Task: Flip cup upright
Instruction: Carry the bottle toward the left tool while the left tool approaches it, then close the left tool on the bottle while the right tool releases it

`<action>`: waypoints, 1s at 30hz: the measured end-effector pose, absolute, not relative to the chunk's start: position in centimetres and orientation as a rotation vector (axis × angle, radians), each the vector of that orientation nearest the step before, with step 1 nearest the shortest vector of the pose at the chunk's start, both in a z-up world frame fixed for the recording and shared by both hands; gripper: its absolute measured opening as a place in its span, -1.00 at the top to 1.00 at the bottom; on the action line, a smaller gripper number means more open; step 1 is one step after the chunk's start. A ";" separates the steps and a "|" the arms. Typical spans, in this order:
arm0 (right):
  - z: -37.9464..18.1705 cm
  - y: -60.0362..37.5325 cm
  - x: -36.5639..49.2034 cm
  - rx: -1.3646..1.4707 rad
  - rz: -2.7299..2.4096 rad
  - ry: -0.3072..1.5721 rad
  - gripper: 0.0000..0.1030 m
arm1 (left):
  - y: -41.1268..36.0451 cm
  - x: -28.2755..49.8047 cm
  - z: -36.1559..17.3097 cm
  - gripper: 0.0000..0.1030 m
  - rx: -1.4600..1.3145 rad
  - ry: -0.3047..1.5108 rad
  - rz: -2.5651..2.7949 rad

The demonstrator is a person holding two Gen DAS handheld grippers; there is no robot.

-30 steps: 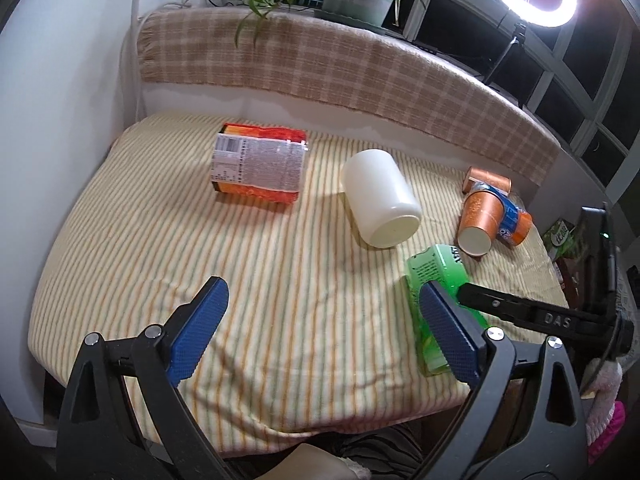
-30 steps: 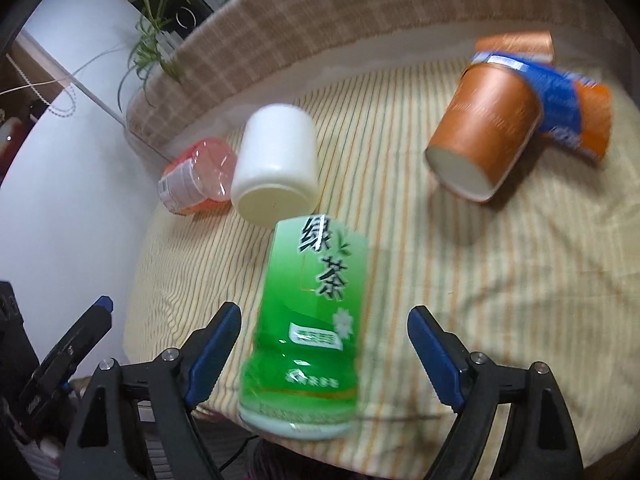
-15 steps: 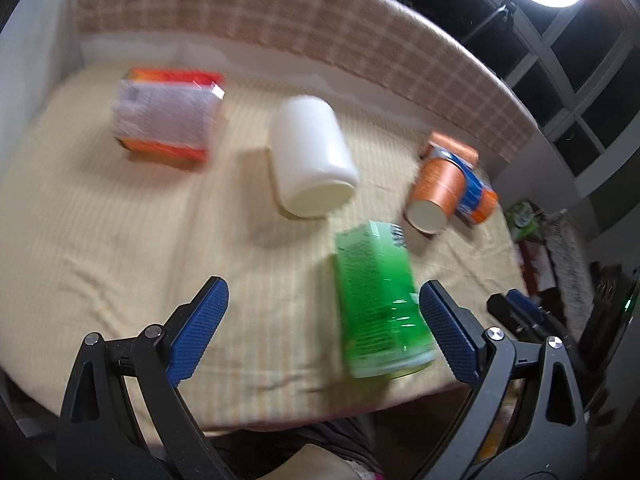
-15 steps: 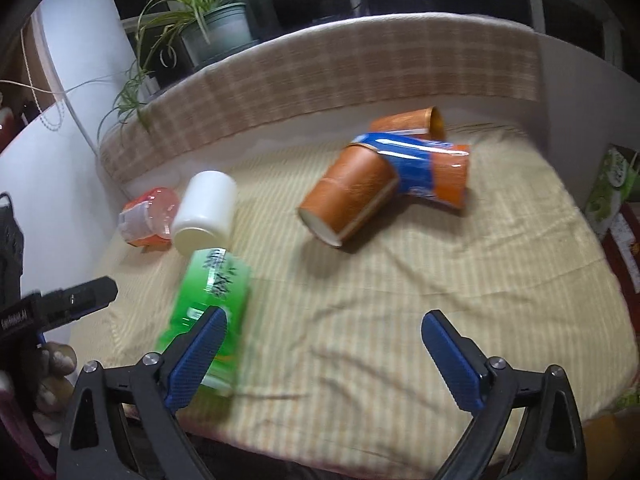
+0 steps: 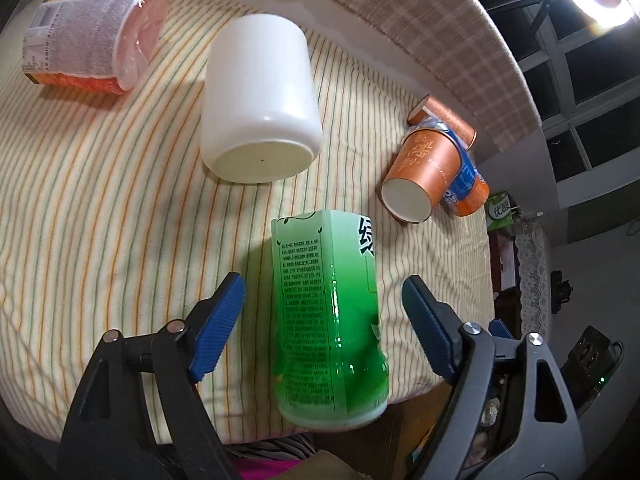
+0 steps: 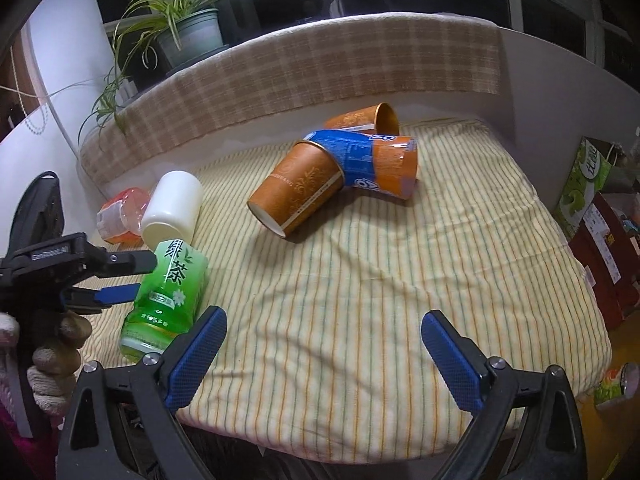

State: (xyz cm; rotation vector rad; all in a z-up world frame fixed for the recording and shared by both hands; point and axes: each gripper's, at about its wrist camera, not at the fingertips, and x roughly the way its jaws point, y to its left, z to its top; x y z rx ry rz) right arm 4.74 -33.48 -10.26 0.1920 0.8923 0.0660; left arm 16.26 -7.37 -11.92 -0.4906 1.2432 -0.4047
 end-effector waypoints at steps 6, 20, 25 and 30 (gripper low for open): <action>-10.8 -33.7 4.6 0.199 0.059 0.908 -0.93 | -8.3 16.8 -12.9 -0.49 -0.511 1.282 -0.426; -11.3 -33.5 4.6 0.220 0.050 0.923 -0.93 | -9.2 16.4 -13.1 -0.17 -0.445 1.265 -0.438; -11.2 -33.0 4.7 0.223 0.056 0.923 -0.93 | -9.0 15.5 -11.5 -0.15 -0.385 1.189 -0.429; -11.1 -32.4 5.0 0.221 0.070 0.923 -0.92 | -8.8 14.4 -9.7 -0.14 -0.307 1.096 -0.412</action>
